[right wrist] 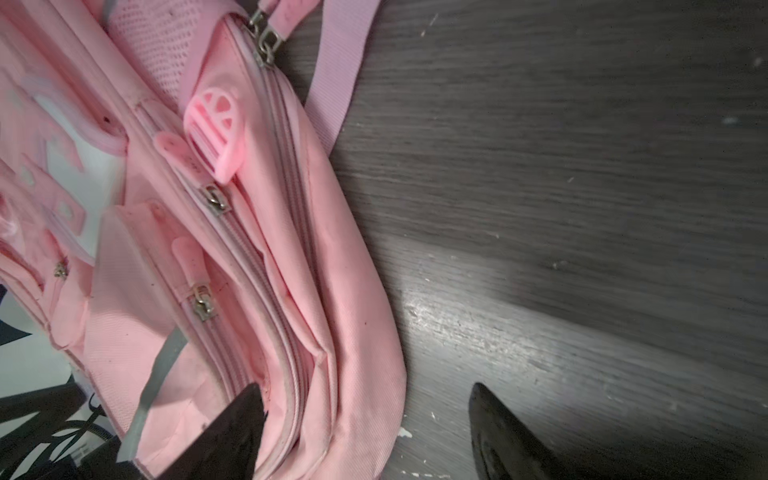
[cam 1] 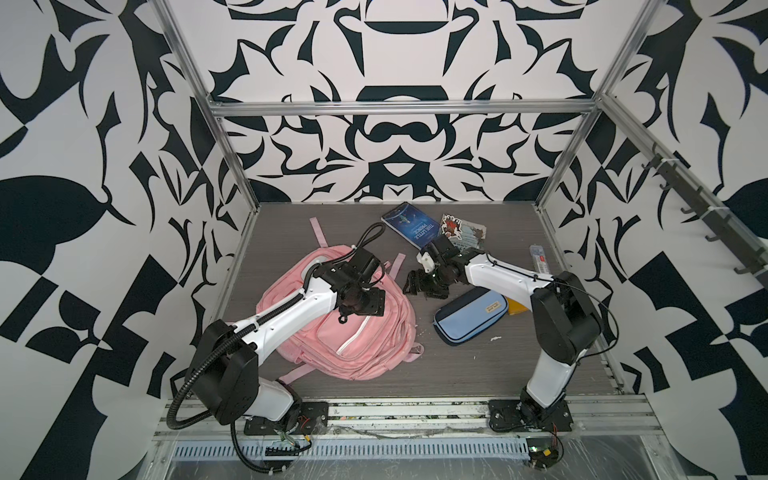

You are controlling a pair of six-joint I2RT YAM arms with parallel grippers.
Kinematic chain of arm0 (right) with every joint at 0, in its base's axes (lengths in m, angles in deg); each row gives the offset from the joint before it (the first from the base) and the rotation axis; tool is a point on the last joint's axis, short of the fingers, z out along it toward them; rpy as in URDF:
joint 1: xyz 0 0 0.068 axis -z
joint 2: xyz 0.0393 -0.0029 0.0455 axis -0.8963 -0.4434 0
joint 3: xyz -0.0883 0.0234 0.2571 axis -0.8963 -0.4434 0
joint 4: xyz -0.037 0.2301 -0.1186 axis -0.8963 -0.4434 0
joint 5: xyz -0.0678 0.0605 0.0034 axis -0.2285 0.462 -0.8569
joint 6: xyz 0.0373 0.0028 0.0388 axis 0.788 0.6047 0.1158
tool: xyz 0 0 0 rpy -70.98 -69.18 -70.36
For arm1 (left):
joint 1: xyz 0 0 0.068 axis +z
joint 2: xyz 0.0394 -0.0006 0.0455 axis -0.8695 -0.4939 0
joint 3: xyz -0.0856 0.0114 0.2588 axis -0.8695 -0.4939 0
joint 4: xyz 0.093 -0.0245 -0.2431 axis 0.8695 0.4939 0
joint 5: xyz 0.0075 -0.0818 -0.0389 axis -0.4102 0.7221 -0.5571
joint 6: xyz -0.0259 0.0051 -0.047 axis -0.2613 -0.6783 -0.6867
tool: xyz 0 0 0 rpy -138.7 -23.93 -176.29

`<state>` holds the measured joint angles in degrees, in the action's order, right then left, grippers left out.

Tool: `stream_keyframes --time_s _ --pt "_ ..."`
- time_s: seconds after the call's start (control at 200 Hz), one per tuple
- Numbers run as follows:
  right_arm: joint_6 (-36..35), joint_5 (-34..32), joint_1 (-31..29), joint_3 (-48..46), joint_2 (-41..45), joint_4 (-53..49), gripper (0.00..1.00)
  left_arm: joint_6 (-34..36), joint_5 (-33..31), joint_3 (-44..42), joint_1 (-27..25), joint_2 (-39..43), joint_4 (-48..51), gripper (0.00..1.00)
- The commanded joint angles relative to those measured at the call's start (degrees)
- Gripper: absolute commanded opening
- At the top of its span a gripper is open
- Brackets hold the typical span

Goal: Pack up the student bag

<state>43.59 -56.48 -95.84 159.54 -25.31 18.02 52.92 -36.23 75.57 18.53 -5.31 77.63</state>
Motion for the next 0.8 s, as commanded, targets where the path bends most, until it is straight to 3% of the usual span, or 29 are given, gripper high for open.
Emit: stream_keyframes --time_s 0.0,0.1,0.205,0.405,0.795 --pt "0.66 -0.49 1.05 2.21 4.65 0.43 0.79 2.13 -9.39 7.48 -5.51 -5.29 10.35 0.79" --pt "0.76 -0.74 3.43 1.79 7.34 -0.06 0.79 2.09 -15.15 12.43 -9.58 -11.38 14.54 0.81" --pt "0.75 -0.76 7.55 0.92 10.09 -0.43 0.78 0.03 -15.90 14.50 -11.24 -15.87 15.30 0.83" --pt "-1.40 -0.01 14.70 0.14 13.53 -2.06 0.76 -2.17 -20.38 16.52 -12.61 -20.06 17.27 0.74" --pt "-2.03 0.03 16.78 0.97 13.21 -2.07 0.75 -1.27 -25.80 14.68 -16.38 -26.24 16.20 0.71"
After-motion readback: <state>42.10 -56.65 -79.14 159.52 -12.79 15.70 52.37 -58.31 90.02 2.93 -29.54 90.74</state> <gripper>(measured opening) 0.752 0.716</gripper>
